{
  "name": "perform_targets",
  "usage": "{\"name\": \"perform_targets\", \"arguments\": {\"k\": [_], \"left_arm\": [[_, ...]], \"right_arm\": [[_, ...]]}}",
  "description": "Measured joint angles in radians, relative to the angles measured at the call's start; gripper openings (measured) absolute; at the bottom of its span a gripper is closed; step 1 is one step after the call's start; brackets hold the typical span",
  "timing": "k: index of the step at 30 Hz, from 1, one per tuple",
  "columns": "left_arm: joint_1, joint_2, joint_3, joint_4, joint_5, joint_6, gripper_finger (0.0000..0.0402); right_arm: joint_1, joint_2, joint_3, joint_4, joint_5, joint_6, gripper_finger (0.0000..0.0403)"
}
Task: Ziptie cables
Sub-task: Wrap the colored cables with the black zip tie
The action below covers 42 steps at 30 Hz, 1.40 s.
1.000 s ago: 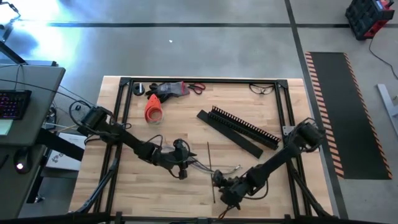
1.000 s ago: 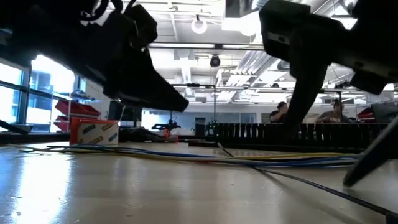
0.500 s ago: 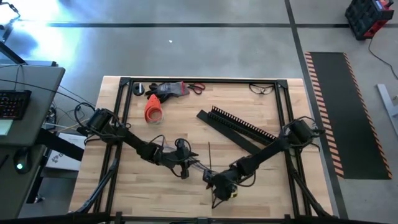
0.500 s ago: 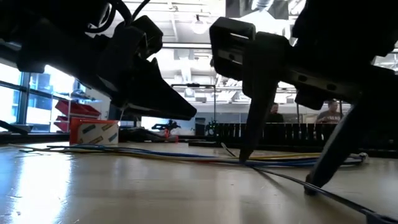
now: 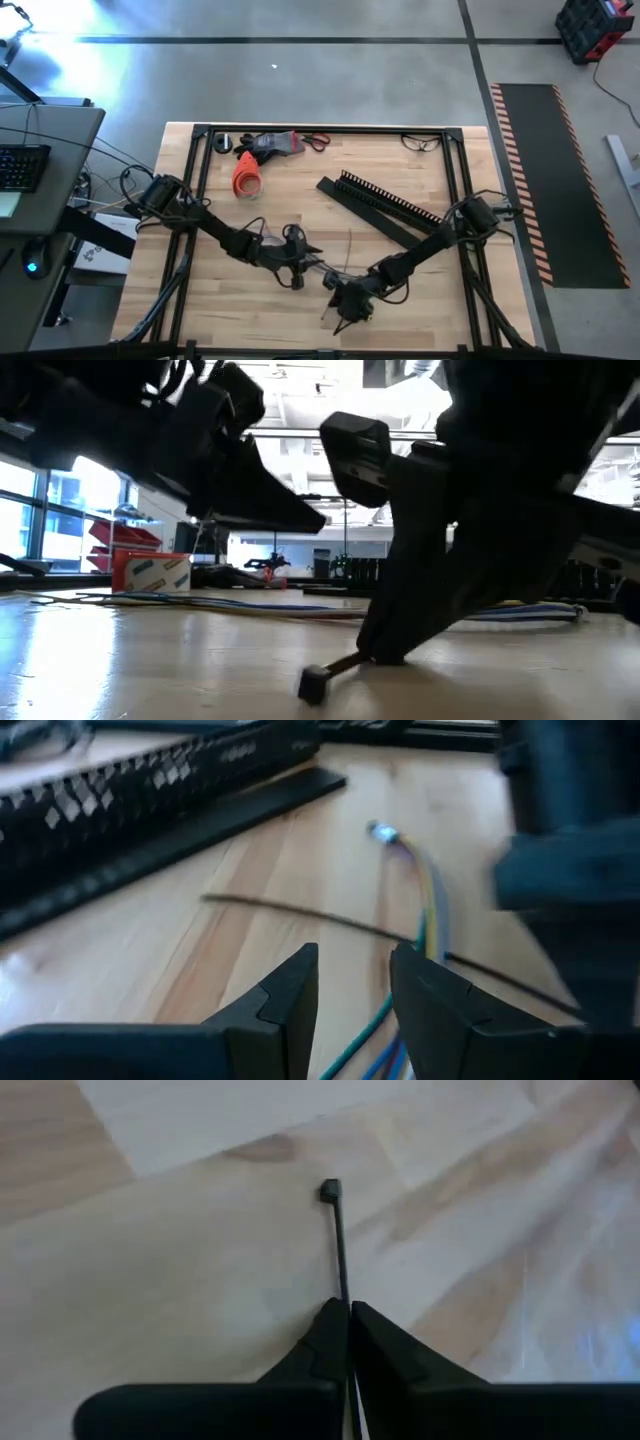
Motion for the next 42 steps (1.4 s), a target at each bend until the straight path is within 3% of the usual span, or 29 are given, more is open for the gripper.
{"name": "perform_targets", "arguments": {"k": [7, 11, 16, 21, 30, 36, 42], "left_arm": [[-0.012, 0.0, 0.034, -0.003, -0.013, 0.087, 0.0108], [-0.012, 0.0, 0.033, -0.011, -0.013, 0.098, 0.0108], [-0.012, 0.0, 0.033, 0.016, -0.012, 0.127, 0.0108], [0.011, 0.068, 0.041, 0.2, 0.053, 0.137, 0.0108], [0.054, 0.284, 0.259, 0.289, 0.217, 0.209, 0.0127], [0.057, 0.3, 0.318, 0.26, 0.221, 0.226, 0.0138], [0.056, 0.301, 0.318, 0.252, 0.229, 0.224, 0.0128]], "right_arm": [[0.008, -0.097, -0.056, 0.003, 0.181, 0.259, 0.0], [0.029, -0.202, -0.227, 0.251, 0.264, 0.448, 0.0], [0.104, -0.265, -0.45, 0.624, 0.513, 0.609, 0.0], [0.151, -0.268, -0.531, 0.831, 0.677, 0.649, 0.0], [0.16, -0.268, -0.512, 0.836, 0.687, 0.662, 0.0], [0.173, -0.268, -0.511, 0.755, 0.672, 0.74, 0.0], [0.22, -0.264, -0.518, 0.702, 0.736, 0.804, 0.0]]}}
